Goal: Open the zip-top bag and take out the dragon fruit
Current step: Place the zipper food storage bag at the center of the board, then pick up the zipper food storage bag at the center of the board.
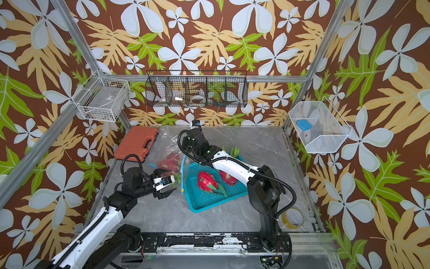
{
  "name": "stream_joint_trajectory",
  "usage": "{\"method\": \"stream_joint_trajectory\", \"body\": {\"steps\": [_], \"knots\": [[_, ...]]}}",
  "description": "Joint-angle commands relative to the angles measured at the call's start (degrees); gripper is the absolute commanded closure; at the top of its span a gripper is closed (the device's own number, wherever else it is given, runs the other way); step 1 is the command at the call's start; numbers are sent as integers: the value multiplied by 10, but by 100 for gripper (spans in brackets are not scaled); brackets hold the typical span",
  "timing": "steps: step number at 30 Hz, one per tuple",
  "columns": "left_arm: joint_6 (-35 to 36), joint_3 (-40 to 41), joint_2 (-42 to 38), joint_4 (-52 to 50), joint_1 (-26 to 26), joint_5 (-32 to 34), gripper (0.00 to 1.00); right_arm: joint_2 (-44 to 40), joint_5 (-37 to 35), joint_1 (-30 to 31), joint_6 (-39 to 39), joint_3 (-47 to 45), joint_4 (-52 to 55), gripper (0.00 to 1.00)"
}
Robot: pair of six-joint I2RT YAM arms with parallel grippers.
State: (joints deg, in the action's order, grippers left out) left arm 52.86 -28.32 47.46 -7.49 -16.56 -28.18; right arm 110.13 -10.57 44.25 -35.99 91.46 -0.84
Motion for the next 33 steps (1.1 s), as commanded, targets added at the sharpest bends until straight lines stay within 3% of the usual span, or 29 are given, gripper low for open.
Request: {"method": "stream_joint_trajectory", "body": {"steps": [1,5,10,13,15,19,22,24,28,33], "knots": [[21,5,6,68,-18,36,12,-9,-31,-1,-3,-14,-12,100],[45,23,2,60,-43,40,12,-18,-51,-5,-1,-27,1,99],[101,65,1,77,-59,65,14,-38,-36,-8,28,-44,5,72],[113,82,-4,104,-61,82,15,-69,-21,-9,83,-56,8,51],[112,86,-9,119,-61,89,17,-96,-15,-8,136,-54,31,45],[115,110,-13,181,-61,111,25,-161,1,-8,268,-68,62,41],[105,124,-22,224,-61,139,40,-204,63,-8,411,-99,68,40],[96,122,-29,221,-61,157,45,-225,81,-5,493,-117,75,39],[89,120,-35,202,-60,171,46,-214,140,3,536,-80,149,39],[90,134,-31,211,-60,172,46,-150,327,26,484,-38,182,38]]}}
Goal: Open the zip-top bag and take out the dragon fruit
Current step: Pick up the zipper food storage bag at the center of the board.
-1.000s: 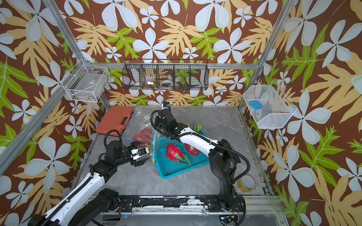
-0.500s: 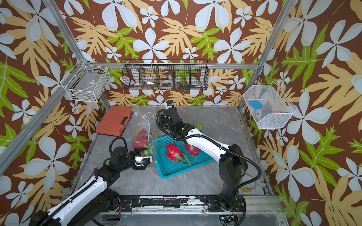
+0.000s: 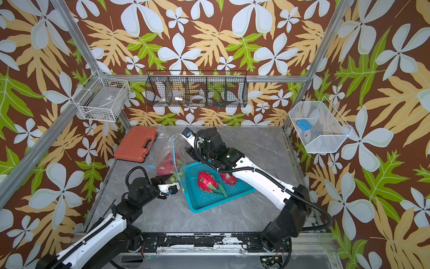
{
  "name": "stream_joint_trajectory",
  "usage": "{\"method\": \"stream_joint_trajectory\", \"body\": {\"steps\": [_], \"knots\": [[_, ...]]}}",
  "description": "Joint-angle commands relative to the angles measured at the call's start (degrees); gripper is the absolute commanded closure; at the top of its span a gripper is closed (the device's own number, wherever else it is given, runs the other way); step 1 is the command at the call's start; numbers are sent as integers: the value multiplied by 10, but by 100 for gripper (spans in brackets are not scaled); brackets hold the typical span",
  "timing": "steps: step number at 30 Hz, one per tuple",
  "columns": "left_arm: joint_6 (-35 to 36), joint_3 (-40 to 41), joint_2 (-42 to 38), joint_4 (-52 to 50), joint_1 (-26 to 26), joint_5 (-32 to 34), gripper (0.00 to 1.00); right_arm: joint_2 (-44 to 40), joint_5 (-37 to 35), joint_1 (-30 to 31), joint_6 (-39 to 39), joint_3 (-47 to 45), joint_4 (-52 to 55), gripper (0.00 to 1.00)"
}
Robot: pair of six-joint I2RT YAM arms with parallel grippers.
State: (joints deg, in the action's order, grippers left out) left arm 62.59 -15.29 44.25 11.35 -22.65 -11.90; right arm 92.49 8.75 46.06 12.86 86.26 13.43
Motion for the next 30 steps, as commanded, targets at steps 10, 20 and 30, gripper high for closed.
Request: {"method": "stream_joint_trajectory", "body": {"steps": [10,20,30], "knots": [[-17,1,-4,24,1,31,50,205,141,15,-249,182,74,63],[-73,-17,-39,18,80,28,21,135,-27,16,-728,8,-309,100],[-75,157,-46,334,110,-52,7,171,-141,30,-891,-21,-429,100]]}}
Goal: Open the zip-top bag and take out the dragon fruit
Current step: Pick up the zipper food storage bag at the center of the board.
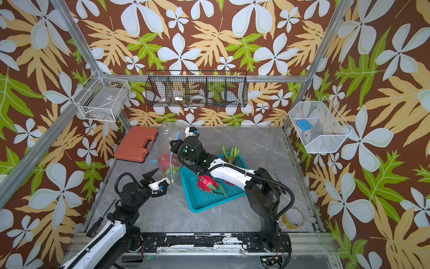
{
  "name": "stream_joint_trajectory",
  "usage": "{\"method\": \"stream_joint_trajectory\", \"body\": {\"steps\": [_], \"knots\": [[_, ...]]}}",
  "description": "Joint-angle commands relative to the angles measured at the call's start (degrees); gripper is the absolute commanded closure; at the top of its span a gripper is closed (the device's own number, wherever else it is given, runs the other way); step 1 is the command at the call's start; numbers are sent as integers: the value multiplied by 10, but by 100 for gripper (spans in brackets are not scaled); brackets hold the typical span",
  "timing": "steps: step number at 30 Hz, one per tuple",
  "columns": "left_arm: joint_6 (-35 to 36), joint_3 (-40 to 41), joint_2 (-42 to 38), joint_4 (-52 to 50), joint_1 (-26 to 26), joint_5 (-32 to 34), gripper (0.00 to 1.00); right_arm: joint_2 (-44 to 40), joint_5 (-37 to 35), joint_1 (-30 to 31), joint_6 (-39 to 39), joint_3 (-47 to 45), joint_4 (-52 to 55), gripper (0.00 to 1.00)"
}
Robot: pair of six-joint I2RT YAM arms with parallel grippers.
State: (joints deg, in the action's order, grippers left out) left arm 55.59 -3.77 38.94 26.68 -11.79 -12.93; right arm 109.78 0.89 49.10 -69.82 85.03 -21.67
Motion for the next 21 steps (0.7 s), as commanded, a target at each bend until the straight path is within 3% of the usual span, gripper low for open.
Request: {"method": "stream_joint_trajectory", "body": {"steps": [1,4,7,9,12,17,21], "knots": [[-11,61,12,238,1,-51,7,-7,-75,-1,-68,-20,-87,100],[-80,71,31,333,2,-65,7,-22,-105,0,-77,-52,-104,100],[-113,60,42,346,0,-110,8,-34,-131,3,-77,-73,-116,100],[-139,47,47,330,-11,-126,9,-33,-135,4,-80,-76,-122,100],[-113,38,51,269,-36,-136,10,-25,-136,4,-86,-75,-128,100],[-120,32,71,251,-61,-118,11,-12,-138,6,-89,-67,-135,100],[-203,20,89,308,-77,-84,15,-3,-135,9,-91,-61,-142,100]]}}
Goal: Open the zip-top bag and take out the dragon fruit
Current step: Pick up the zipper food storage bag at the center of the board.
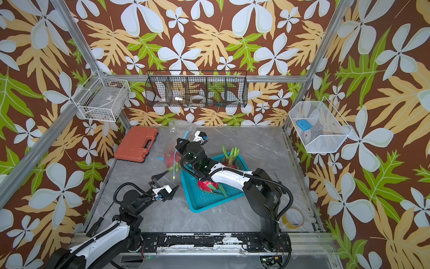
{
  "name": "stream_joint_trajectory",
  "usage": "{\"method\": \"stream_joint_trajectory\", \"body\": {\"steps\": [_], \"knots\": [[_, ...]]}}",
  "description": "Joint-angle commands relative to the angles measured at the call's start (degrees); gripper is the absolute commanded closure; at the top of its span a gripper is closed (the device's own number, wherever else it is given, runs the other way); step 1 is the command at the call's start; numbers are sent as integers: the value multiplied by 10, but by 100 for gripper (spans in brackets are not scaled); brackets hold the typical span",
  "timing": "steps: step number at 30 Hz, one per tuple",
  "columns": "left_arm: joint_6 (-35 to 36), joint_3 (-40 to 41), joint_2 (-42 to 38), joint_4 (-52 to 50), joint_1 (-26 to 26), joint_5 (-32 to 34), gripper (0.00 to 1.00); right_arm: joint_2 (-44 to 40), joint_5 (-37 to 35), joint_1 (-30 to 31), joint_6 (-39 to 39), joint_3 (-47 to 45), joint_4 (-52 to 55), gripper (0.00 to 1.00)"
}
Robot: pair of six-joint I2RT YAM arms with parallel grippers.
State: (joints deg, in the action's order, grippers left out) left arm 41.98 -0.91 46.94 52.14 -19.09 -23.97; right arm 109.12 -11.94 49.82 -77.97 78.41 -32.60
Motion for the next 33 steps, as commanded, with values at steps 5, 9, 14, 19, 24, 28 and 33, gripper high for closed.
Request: {"method": "stream_joint_trajectory", "body": {"steps": [5,9,14,19,24,28,33], "knots": [[-136,-10,1,119,-3,92,45,-11,-16,2,0,-11,-34,100],[-125,-11,-25,109,-3,145,83,-32,-24,1,31,-15,-19,100],[-116,-36,-35,71,25,182,100,-48,-7,-7,77,-6,5,99],[-86,-103,-34,-13,66,169,100,-52,71,-30,176,20,59,82],[-59,-201,-15,-130,107,117,100,-63,173,-56,317,51,146,64],[-36,-288,13,-236,126,64,100,-86,228,-59,505,65,216,56],[55,-386,43,-405,131,-28,100,-163,289,-58,788,-5,211,51]]}}
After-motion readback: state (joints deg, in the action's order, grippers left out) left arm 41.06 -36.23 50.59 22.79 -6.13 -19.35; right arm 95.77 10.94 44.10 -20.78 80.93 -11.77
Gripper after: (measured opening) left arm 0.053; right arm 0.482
